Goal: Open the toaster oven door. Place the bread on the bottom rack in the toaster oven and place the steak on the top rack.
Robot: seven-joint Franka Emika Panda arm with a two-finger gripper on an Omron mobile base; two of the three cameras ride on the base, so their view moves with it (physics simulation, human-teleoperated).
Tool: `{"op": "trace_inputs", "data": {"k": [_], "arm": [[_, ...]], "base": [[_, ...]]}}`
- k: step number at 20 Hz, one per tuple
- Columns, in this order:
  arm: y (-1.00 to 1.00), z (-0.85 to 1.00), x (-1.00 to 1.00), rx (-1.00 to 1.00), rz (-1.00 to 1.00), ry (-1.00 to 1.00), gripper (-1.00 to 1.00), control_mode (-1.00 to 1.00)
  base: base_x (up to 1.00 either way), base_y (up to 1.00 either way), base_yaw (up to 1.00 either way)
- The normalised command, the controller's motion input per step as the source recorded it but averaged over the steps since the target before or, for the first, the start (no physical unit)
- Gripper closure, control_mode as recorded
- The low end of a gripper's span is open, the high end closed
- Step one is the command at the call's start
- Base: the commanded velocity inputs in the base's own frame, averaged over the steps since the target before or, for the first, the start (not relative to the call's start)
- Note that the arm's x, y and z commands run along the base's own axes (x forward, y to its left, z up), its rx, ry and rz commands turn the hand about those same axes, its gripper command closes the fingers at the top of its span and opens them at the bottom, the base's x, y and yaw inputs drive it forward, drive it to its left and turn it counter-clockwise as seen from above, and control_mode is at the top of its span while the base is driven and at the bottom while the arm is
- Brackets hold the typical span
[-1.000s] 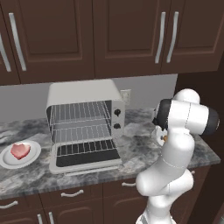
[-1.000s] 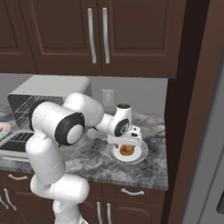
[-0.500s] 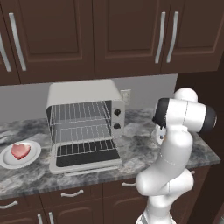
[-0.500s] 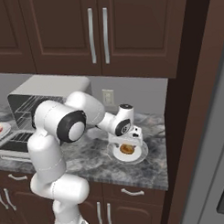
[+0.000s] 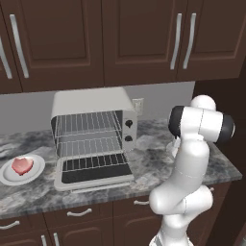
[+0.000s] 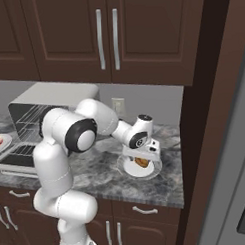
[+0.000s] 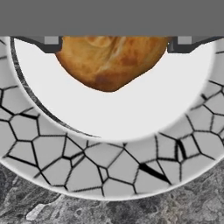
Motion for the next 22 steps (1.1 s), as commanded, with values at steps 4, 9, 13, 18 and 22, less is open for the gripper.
{"op": "trace_inputs", "data": {"k": [4, 9, 13, 18, 22], "arm": [[0.02, -0.41, -0.10, 0.01, 0.01, 0.00, 1.00, -1.00], [0.01, -0.24, -0.08, 0.01, 0.01, 0.00, 1.00, -1.00], [0.01, -0.04, -0.13, 0.00, 0.07, -0.08, 1.00, -1.00], [0.31, 0.16, -0.14, 0.00, 0.06, -0.14, 1.00, -1.00], [0.46, 0.16, -0.07, -0.02, 0.03, -0.05, 1.00, -1.00]], "base": [[0.00, 0.00, 0.00], [0.00, 0.00, 0.00], [0.00, 0.00, 0.00], [0.00, 0.00, 0.00], [0.00, 0.00, 0.00]]}}
